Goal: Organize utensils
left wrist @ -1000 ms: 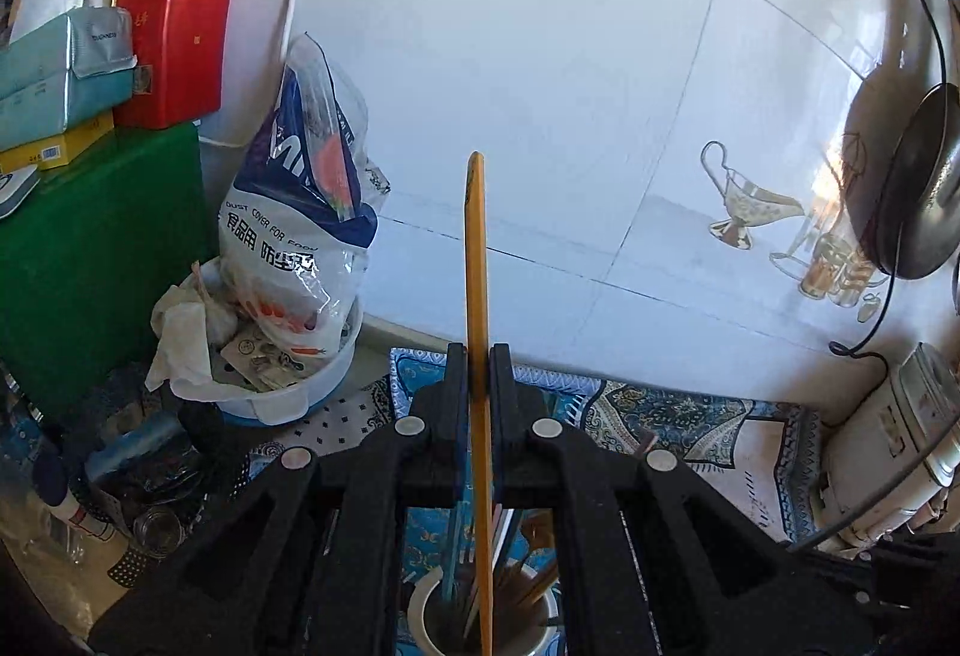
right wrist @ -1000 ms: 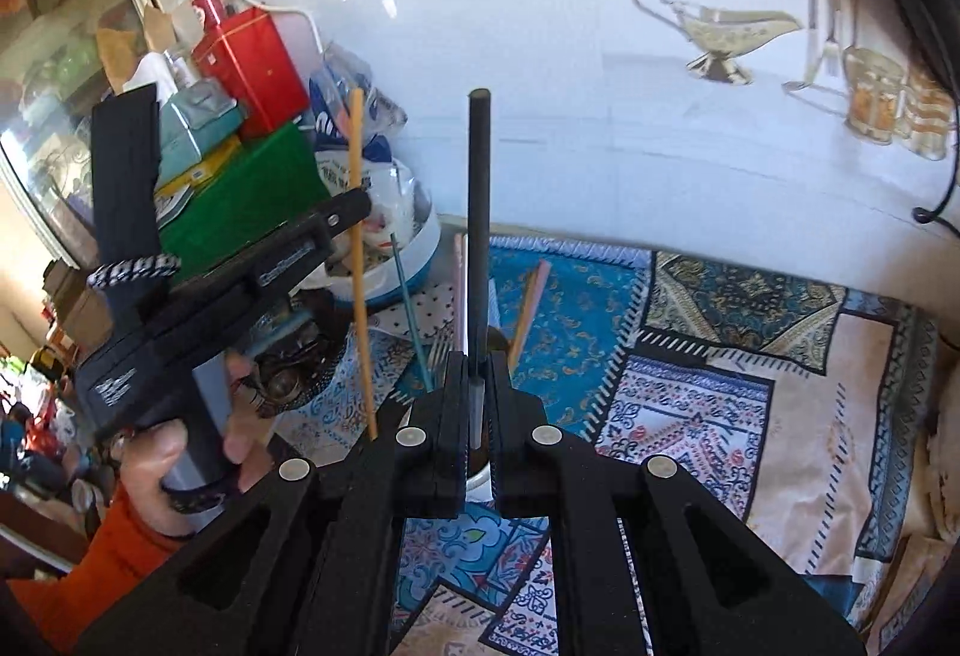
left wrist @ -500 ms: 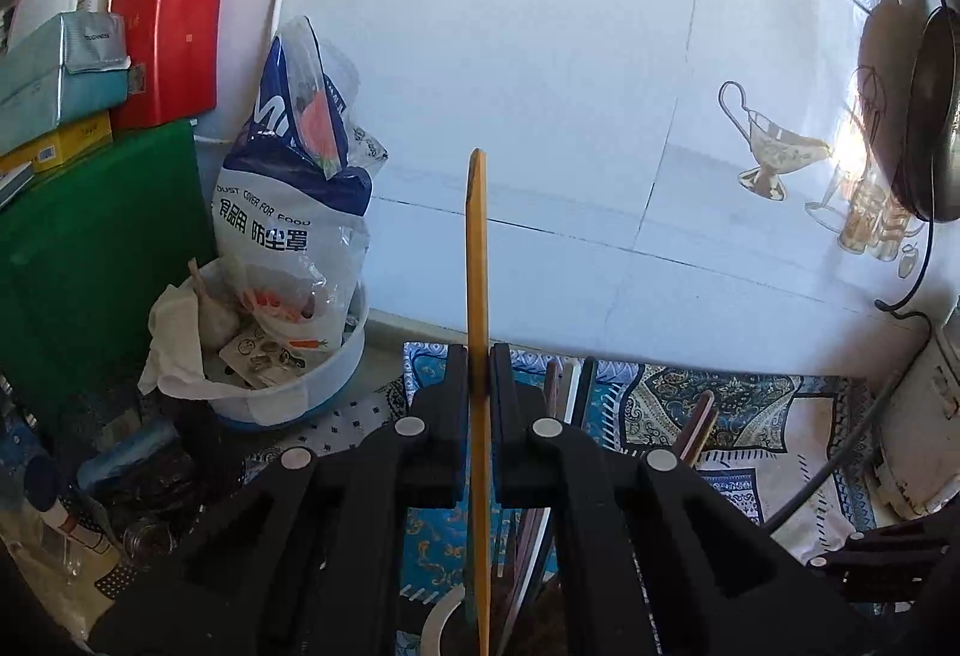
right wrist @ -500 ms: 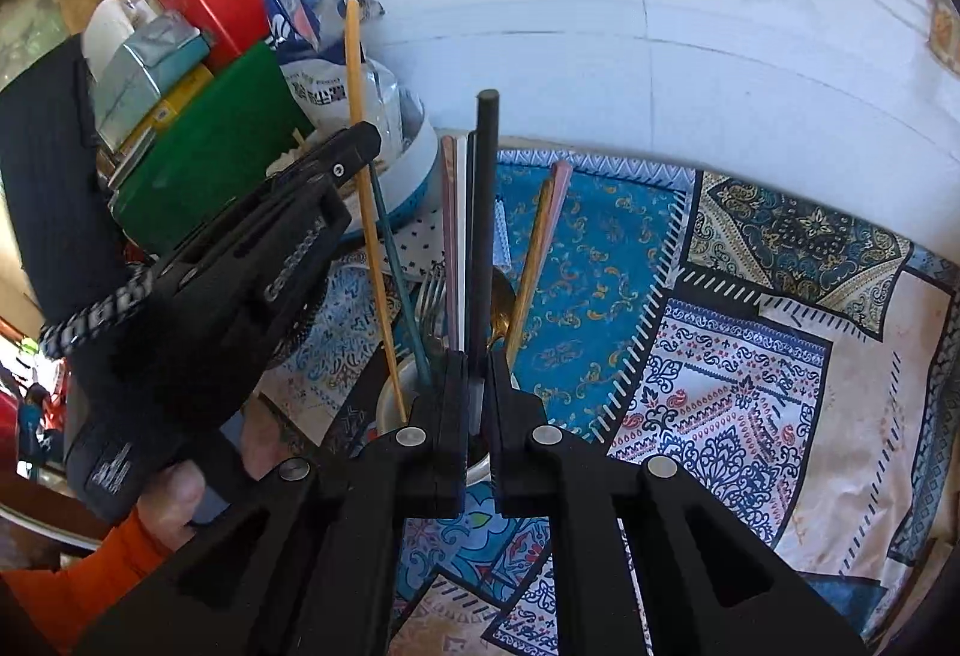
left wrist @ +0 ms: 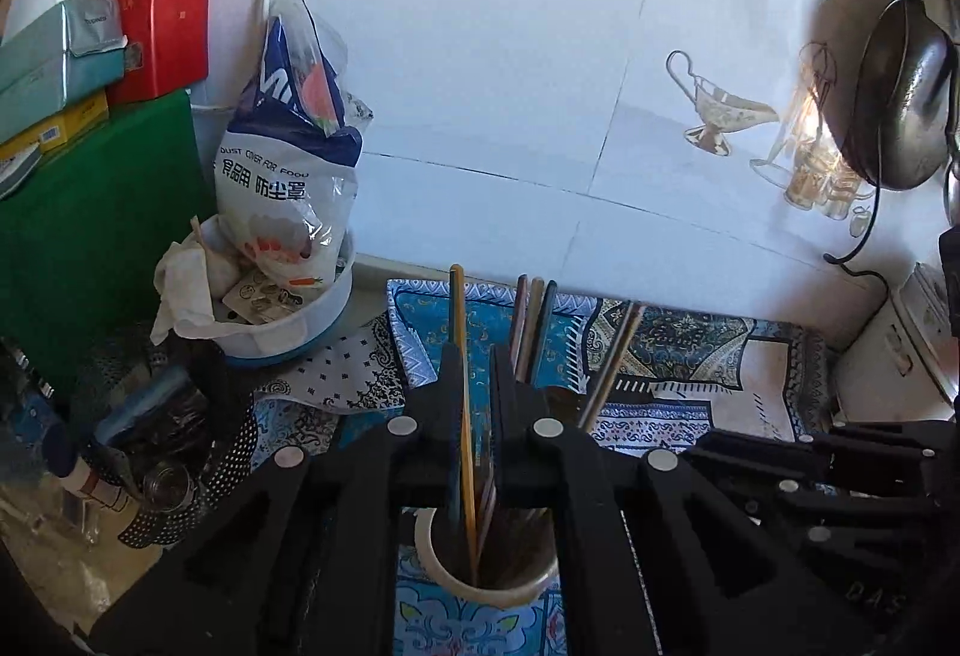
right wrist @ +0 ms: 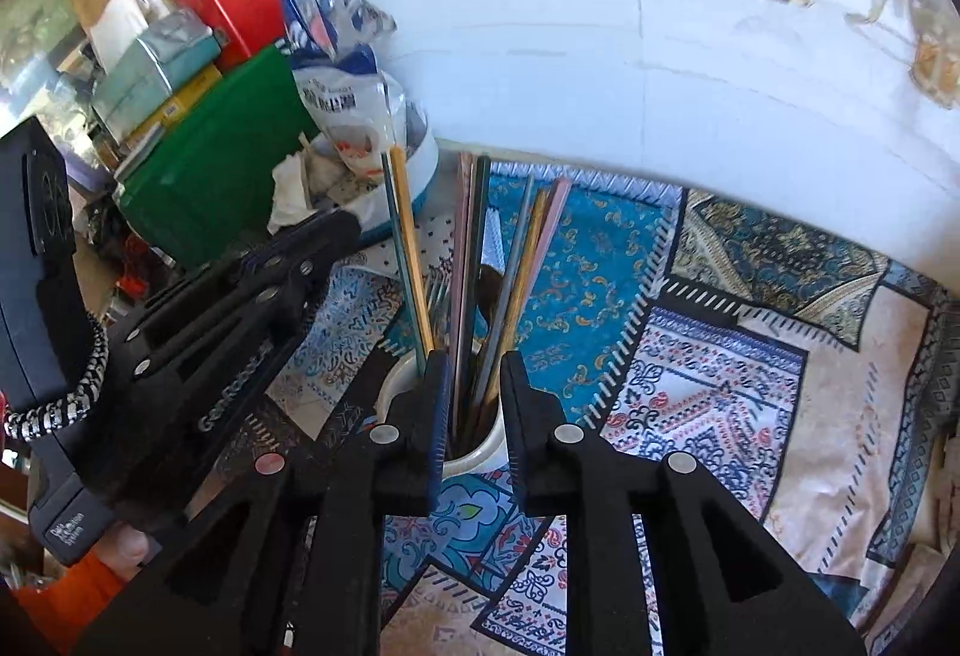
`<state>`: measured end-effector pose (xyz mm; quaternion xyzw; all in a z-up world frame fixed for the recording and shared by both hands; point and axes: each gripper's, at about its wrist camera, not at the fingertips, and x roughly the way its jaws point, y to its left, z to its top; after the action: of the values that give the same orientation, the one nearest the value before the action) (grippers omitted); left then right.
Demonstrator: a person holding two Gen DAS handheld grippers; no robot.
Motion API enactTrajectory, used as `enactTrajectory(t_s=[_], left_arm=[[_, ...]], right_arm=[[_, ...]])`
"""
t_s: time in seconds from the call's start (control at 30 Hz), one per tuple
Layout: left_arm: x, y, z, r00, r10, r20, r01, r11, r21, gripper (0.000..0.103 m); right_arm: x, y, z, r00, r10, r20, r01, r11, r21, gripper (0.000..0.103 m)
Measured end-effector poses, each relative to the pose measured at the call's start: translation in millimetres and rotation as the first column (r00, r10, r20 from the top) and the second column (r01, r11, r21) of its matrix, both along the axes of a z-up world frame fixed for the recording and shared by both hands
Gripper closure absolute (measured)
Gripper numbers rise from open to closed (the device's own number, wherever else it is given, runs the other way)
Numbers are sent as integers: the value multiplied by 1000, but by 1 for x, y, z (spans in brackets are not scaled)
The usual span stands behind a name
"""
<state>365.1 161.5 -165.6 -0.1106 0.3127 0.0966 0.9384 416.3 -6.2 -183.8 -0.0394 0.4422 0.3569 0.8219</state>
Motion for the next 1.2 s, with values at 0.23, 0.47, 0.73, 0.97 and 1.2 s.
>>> enactTrajectory(t_s=[0.23, 0.47, 0.73, 0.97, 1.2], left_arm=[[-65, -32, 72, 996, -23, 83, 20, 999, 45, 75], [-136, -70, 132, 972, -41, 231, 11, 992, 127, 61], [-214, -104, 175, 921, -96, 376, 30, 984, 178, 29], [-274, -106, 176, 905, -103, 414, 30, 983, 179, 2], [-310, -104, 154, 920, -111, 376, 39, 980, 194, 1]], right_arm=[[-45, -41, 56, 984, -39, 174, 25, 996, 81, 87], [-102, -89, 120, 929, -118, 350, 40, 974, 223, 87], [-194, -127, 166, 816, -275, 508, 97, 933, 347, 70], [-254, -131, 156, 751, -397, 528, 232, 907, 352, 40], [-292, -135, 137, 719, -463, 519, 344, 885, 314, 14]])
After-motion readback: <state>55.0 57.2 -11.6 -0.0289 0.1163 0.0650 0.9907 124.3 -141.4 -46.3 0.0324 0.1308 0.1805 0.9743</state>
